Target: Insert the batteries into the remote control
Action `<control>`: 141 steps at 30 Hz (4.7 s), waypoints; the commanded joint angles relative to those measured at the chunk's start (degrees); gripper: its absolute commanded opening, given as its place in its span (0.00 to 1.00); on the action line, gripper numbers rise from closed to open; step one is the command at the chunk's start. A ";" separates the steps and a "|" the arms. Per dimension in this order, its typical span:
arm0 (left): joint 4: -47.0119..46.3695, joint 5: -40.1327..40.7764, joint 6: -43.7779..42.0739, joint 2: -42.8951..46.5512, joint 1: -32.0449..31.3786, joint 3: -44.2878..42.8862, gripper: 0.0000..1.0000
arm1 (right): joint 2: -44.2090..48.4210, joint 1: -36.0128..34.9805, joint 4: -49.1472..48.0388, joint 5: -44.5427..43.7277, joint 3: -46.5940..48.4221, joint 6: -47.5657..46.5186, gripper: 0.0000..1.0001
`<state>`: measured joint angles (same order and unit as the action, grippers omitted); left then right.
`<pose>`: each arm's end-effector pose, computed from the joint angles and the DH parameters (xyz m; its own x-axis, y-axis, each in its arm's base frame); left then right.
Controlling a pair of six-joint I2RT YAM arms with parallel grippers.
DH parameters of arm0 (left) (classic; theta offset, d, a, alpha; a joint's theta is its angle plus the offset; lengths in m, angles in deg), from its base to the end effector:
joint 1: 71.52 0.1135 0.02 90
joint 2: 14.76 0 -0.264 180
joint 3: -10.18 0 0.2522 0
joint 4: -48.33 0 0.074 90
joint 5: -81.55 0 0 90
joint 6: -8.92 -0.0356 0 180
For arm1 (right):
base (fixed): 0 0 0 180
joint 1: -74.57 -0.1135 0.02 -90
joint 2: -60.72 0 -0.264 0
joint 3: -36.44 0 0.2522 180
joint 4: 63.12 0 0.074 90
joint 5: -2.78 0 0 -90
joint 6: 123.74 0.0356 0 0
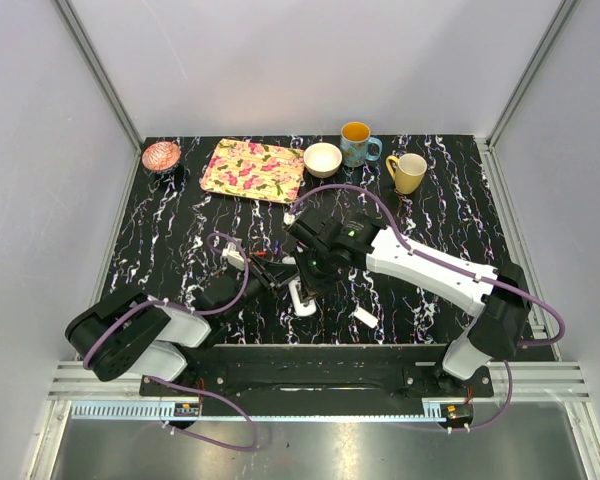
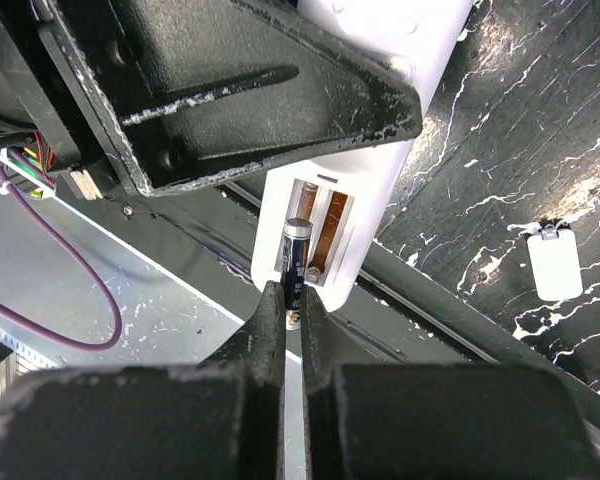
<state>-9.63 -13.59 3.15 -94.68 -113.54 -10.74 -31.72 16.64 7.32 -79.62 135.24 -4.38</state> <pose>0.1562 -0.1450 0.1553 -0.7309 -0.6753 -0.0989 0.0603 0.0804 -0.9949 0.1710 0.2819 0.3069 -0.8431 -0.4302 -0.3226 -0.5247 0.7897 0.3180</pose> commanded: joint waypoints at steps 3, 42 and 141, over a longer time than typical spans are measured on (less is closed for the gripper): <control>-23.64 0.31 -0.11 1.87 -0.78 -2.42 0.00 | 0.51 0.89 -2.28 0.05 -0.48 -0.45 0.00; -23.64 1.90 0.15 5.12 -2.54 -6.81 0.00 | 7.36 1.86 -22.14 -3.11 -9.36 9.83 0.00; -23.64 7.43 0.59 4.42 -2.45 -4.36 0.00 | 4.55 1.77 -5.19 -4.25 -3.21 4.39 0.51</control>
<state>-6.66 -7.10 0.59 -90.62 -116.33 -14.22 -26.56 18.45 -3.30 -79.36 129.90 2.12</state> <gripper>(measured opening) 0.289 0.492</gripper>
